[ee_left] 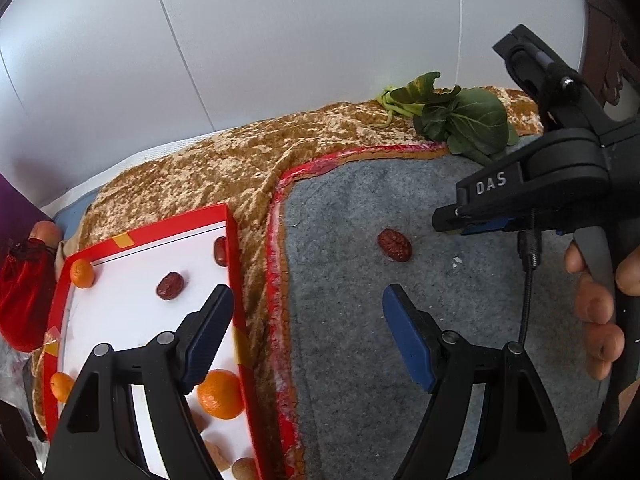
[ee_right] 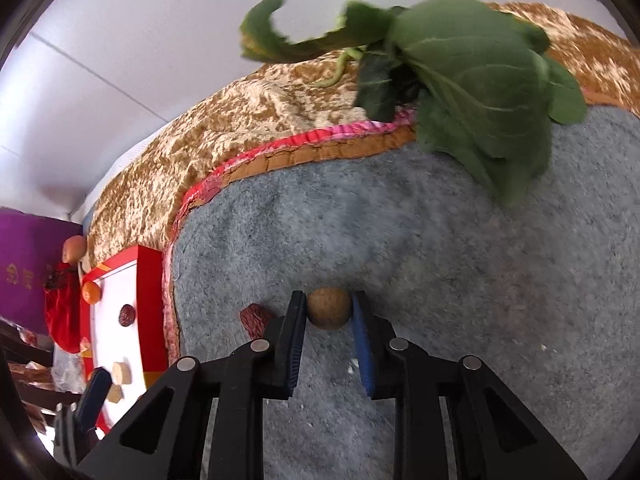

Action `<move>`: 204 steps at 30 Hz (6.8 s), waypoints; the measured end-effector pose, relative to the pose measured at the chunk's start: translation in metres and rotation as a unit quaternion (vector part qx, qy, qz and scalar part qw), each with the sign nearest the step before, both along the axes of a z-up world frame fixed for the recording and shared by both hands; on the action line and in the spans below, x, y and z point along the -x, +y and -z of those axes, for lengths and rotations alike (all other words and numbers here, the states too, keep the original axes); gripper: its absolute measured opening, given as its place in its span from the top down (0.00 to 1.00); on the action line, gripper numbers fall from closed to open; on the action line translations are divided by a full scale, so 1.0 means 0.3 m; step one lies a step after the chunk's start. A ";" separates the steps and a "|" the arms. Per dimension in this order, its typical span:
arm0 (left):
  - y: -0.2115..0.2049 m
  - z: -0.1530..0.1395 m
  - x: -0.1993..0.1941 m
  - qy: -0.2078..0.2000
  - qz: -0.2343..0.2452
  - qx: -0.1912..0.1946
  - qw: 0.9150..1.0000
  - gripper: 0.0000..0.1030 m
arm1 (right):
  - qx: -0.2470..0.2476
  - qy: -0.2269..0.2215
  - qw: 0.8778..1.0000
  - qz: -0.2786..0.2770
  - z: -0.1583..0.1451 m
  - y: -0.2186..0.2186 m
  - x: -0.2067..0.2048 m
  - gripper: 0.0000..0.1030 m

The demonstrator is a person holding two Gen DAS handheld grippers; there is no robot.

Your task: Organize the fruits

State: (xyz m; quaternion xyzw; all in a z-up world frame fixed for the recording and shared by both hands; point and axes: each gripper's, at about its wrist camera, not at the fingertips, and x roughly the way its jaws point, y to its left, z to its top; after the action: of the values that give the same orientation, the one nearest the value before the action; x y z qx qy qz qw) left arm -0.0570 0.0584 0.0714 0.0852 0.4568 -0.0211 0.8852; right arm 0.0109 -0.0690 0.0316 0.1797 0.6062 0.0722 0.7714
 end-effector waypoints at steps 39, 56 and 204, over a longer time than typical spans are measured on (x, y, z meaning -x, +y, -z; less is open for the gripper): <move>-0.067 0.116 -0.131 0.049 0.004 0.109 0.993 0.87 | -0.031 -0.019 0.999 -0.004 -0.122 -0.182 0.076 0.78; 0.011 -0.062 0.086 0.017 0.029 0.081 0.996 0.87 | -0.028 -0.032 0.997 -0.068 -0.133 0.046 0.131 0.77; 0.310 -0.665 1.111 -0.269 -0.272 -0.046 0.923 0.00 | 0.008 -0.496 0.844 -0.204 -0.877 0.315 1.274 0.20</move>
State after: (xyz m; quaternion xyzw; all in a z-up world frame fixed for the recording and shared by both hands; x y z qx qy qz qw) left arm -0.3904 0.1513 0.2709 0.0011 0.2072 0.2649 0.9418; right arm -0.3714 0.0254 0.2948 -0.0145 0.1664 0.3026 0.9384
